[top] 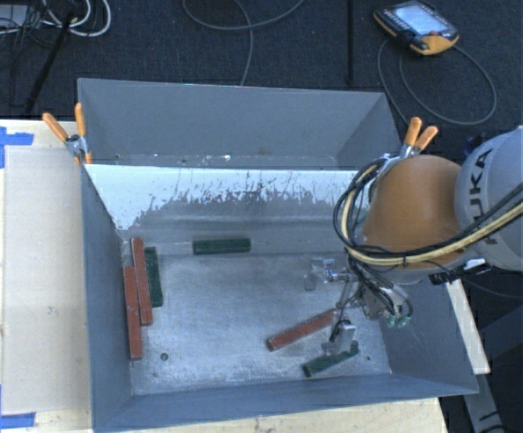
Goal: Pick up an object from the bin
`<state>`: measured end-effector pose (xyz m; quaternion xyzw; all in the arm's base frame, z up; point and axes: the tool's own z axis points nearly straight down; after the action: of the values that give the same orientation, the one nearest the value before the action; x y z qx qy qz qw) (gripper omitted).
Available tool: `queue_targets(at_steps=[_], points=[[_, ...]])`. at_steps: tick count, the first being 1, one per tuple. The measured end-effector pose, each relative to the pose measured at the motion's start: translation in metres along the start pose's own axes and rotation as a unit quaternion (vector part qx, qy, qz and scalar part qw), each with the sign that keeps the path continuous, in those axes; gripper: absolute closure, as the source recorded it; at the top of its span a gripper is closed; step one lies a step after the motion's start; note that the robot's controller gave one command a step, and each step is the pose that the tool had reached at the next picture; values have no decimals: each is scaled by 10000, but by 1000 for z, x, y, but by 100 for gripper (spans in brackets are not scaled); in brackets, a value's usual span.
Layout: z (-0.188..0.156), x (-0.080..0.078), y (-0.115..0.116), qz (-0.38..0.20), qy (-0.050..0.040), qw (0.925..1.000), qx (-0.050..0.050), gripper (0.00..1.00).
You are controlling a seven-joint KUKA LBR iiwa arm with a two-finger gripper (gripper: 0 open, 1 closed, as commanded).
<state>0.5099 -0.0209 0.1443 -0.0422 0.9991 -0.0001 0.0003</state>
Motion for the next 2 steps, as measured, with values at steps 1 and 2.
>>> queue_targets(at_steps=[1,2], points=[[23,1,2,247,16,9997,-6,0],[4,-23,-9,-129,8,9999,-2,0]])
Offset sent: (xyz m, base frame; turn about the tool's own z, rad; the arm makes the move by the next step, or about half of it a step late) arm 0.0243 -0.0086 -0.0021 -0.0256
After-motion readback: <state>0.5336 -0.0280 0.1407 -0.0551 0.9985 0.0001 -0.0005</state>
